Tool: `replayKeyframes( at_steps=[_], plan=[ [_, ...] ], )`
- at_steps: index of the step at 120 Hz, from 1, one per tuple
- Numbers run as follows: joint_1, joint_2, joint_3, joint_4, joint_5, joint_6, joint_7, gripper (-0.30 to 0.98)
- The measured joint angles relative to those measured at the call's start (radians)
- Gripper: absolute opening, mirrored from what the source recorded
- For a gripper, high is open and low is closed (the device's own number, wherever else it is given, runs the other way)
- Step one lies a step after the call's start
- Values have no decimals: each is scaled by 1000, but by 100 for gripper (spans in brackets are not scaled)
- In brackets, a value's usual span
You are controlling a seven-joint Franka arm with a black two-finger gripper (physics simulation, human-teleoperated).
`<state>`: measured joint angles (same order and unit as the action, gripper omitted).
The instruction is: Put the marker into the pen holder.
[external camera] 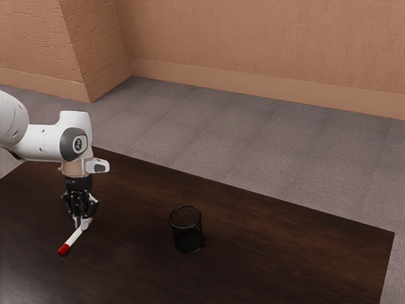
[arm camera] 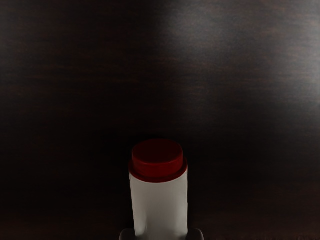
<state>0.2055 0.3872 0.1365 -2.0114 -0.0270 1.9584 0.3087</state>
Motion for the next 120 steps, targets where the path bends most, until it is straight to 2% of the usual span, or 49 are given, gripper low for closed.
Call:
replayKeyframes(
  at_steps=[20, 34, 44, 56, 68, 80, 104, 120],
  plan=[
    [-1, -3, -1, -1, 8, 2, 7, -6],
    [-33, -116, -16, -6, 64, 8, 2, -9],
    [-75, -277, -76, -36, 141, 43, -9, -10],
    [-121, -441, -201, -117, 235, 139, -39, -10],
    [-141, -499, -308, -166, 314, 256, -83, -10],
    [-124, -528, -388, -186, 356, 357, -136, -10],
    [-116, -632, -575, -277, 379, 454, -299, -10],
    [-108, -679, -657, -318, 295, 479, -413, -10]
  ],
)
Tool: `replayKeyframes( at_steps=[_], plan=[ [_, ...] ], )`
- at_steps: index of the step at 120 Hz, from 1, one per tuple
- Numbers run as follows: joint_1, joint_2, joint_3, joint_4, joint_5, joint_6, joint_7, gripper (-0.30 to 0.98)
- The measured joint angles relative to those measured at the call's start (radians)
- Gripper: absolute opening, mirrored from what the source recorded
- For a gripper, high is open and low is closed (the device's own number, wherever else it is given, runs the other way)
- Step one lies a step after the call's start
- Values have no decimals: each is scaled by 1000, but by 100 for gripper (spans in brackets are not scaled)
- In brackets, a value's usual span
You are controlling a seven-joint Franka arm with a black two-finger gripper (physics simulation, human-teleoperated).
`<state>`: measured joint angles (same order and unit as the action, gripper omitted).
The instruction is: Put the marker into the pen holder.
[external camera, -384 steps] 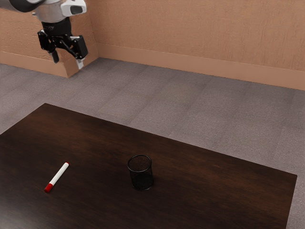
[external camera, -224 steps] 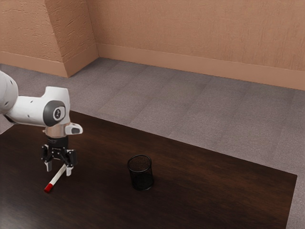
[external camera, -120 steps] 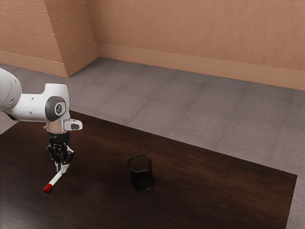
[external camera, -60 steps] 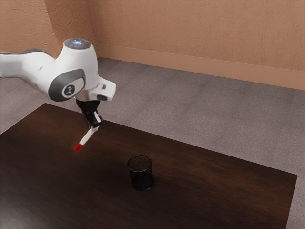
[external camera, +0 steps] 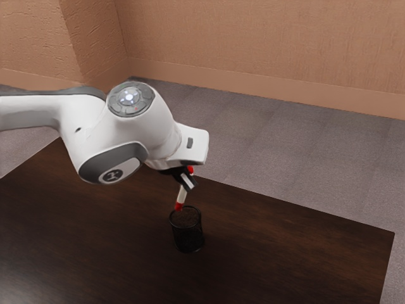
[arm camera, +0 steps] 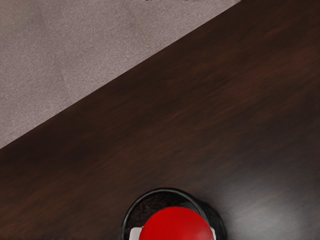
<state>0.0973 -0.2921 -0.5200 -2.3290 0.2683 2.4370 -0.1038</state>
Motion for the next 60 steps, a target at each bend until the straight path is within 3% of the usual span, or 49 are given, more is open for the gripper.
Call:
replayKeyframes(
  at_steps=[20, 37, 60],
  plan=[
    [18, 3, -19, -26, -55, 18, -116, -10],
    [49, 72, -19, -20, 32, 52, -190, -9],
    [89, 130, -18, -20, 101, 98, -266, -9]
  ],
)
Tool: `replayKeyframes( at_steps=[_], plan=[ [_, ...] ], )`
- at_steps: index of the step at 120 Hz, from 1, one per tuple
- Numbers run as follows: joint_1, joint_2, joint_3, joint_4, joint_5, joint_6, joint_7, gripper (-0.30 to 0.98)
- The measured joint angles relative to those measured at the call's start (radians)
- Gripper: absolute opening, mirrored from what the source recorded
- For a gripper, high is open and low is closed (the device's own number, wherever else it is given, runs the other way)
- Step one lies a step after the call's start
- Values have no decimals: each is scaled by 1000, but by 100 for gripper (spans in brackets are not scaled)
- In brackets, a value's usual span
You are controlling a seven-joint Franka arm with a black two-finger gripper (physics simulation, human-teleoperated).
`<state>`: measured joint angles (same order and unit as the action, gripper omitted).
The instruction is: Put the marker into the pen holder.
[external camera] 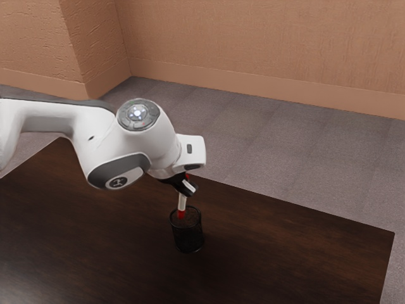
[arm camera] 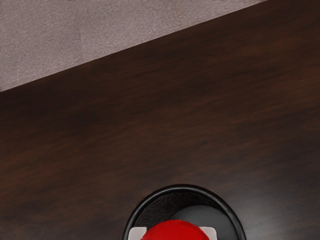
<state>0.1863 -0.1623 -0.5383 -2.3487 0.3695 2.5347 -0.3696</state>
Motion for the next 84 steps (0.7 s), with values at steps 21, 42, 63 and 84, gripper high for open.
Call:
replayKeyframes(
  at_steps=[21, 42, 63, 84],
  plan=[
    [20, 35, 2, -2, 7, 31, -44, 2],
    [18, 5, 8, 4, -16, 29, -48, 37],
    [8, 7, 185, 405, -112, -226, -39, 55],
    [-65, 30, 424, 760, -207, -634, 32, 63]
  ],
)
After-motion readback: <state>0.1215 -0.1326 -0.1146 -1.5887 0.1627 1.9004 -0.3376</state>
